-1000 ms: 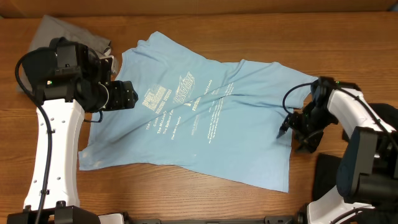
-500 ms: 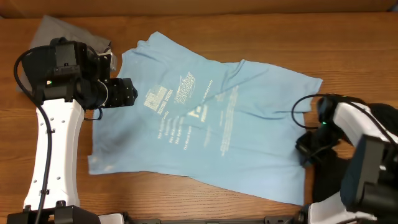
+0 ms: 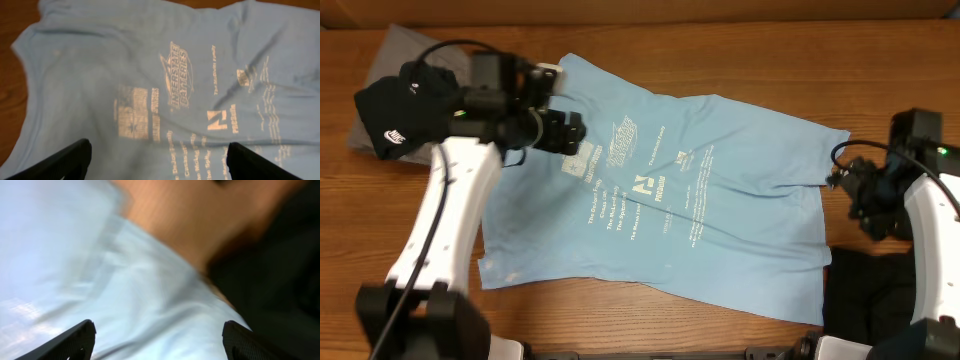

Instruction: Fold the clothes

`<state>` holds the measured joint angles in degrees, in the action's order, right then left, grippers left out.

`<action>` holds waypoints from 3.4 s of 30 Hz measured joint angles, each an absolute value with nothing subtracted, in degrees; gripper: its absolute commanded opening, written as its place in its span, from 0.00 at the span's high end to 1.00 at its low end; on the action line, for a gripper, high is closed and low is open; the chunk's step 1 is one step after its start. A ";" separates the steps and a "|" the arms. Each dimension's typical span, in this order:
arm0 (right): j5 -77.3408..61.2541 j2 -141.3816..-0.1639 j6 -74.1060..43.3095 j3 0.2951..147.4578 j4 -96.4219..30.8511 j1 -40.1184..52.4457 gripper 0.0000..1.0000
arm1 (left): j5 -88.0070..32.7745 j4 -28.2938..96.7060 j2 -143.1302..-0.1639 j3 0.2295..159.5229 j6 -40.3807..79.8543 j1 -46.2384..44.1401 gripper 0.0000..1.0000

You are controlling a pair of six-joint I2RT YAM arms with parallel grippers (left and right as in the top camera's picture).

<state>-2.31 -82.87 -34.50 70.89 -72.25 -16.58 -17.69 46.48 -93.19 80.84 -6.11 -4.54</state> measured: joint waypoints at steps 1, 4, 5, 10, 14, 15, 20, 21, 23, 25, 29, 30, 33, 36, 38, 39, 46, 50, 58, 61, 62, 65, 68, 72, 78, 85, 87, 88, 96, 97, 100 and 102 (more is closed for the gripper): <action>-4.01 -82.72 -33.21 72.12 -71.33 -16.58 0.15 | -17.58 43.48 -95.50 80.84 -6.50 -5.80 0.16; -12.34 -82.32 -27.62 75.18 -68.05 -16.58 0.15 | -17.39 34.28 -102.63 80.93 -6.87 -8.10 0.25; -15.42 -82.26 -25.96 75.48 -67.26 -16.56 0.15 | -17.41 31.55 -105.16 80.97 -6.74 -8.45 0.28; -22.72 -82.24 -20.82 75.48 -67.57 -15.81 0.16 | -17.19 16.99 -116.29 81.08 -3.42 -8.49 0.32; -23.55 -82.24 -18.90 75.48 -68.88 -13.43 0.16 | -17.19 10.96 -123.28 81.28 -0.58 -8.49 0.41; -23.57 -82.24 -18.70 75.48 -68.97 -13.02 0.16 | -17.19 9.26 -125.03 81.25 -0.32 -8.49 0.44; -21.02 -82.24 -17.96 75.48 -68.07 -10.24 0.15 | -14.24 6.63 -126.87 82.43 2.90 -7.92 0.67; -20.05 -82.24 -17.96 75.48 -67.64 -9.67 0.15 | -11.77 6.55 -127.07 82.67 4.60 -7.81 0.67; -18.61 -82.24 -18.02 75.33 -66.15 -9.02 0.15 | -7.73 6.96 -127.15 83.02 8.38 -7.16 0.72; -17.65 -82.26 -18.46 74.83 -63.83 -8.75 0.15 | -5.54 7.09 -127.20 83.42 12.71 -4.84 0.69; -15.99 -84.60 -19.99 72.64 -57.69 -8.60 0.17 | -8.29 7.75 -127.92 85.12 16.08 1.65 0.41; -15.55 -86.28 -20.38 72.29 -55.83 -8.60 0.18 | -9.96 8.08 -128.18 85.86 16.91 3.36 0.33; -15.03 -91.15 -21.10 71.83 -52.36 -8.56 0.21 | -14.31 9.56 -128.73 87.94 16.32 6.17 0.26; -14.74 -95.15 -21.39 71.77 -51.44 -8.51 0.26 | -19.00 14.22 -128.92 91.11 14.33 5.80 0.25; -14.48 -97.78 -21.54 71.66 -51.75 -8.54 0.31 | -21.08 18.41 -128.90 94.26 12.10 4.47 0.25; -14.11 -99.09 -21.76 71.66 -52.12 -8.51 0.31 | -21.71 20.03 -128.90 95.90 10.98 3.68 0.24; -11.97 -105.75 -21.56 69.52 -62.52 -8.49 0.30 | -21.87 29.91 -122.30 100.40 5.08 0.36 0.21; -11.81 -105.75 -19.75 65.12 -62.72 -7.94 0.30 | -20.88 35.11 -113.67 100.90 3.62 0.40 0.20; -16.16 -105.30 -15.99 60.31 -56.90 -4.67 0.96 | -18.20 45.45 -101.73 102.48 1.37 0.47 0.21; -9.52 -105.27 -21.93 60.75 -63.96 -5.23 0.96 | -17.19 49.84 -101.23 102.48 0.56 0.47 0.22; -6.81 -105.25 -24.34 61.08 -67.16 -5.96 0.96 | -16.93 50.72 -101.23 102.48 0.38 0.45 0.22; 2.31 -104.68 -32.18 62.28 -75.46 -9.93 0.90 | -16.64 53.28 -101.01 102.48 -0.05 0.47 0.22; 5.56 -102.69 -34.92 62.70 -76.60 -13.87 0.82 | -16.01 55.44 -100.33 102.48 -0.21 0.47 0.21; 6.13 -97.49 -34.57 64.10 -74.06 -17.76 0.31 | -13.76 59.11 -97.95 102.48 -0.27 0.45 0.20; -5.78 -91.70 -25.65 71.16 -58.19 -18.72 0.12 | -11.31 65.28 -96.23 102.48 -0.64 0.47 0.20; -13.15 -92.64 -24.10 72.86 -34.83 -18.70 0.19 | -10.61 66.50 -96.23 102.48 -2.63 0.45 0.18; -14.22 -97.65 -24.34 72.79 -26.87 -18.72 0.19 | -10.55 66.54 -96.23 102.48 -3.57 0.45 0.18; -14.44 -100.44 -24.56 72.99 -23.33 -18.72 0.19 | -10.44 66.54 -96.20 102.48 -3.75 0.45 0.18; -15.70 -116.22 -26.81 73.01 -10.11 -18.72 0.19 | -10.41 66.76 -96.20 102.48 -4.71 0.45 0.15; -15.73 -117.56 -27.11 73.01 -9.19 -18.70 0.19 | -10.41 66.89 -96.20 102.48 -4.71 0.45 0.16; -16.69 -119.98 -27.70 73.12 -6.15 -18.70 0.26 | -10.41 67.35 -96.20 102.48 -4.71 0.45 0.15; -17.34 -120.55 -28.05 73.17 -5.08 -18.65 0.32 | -10.41 67.37 -96.20 102.48 -4.71 0.45 0.15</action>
<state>-17.34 -120.55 -28.05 73.17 -5.08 -18.65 -10.41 67.37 -96.20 102.48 -4.71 0.45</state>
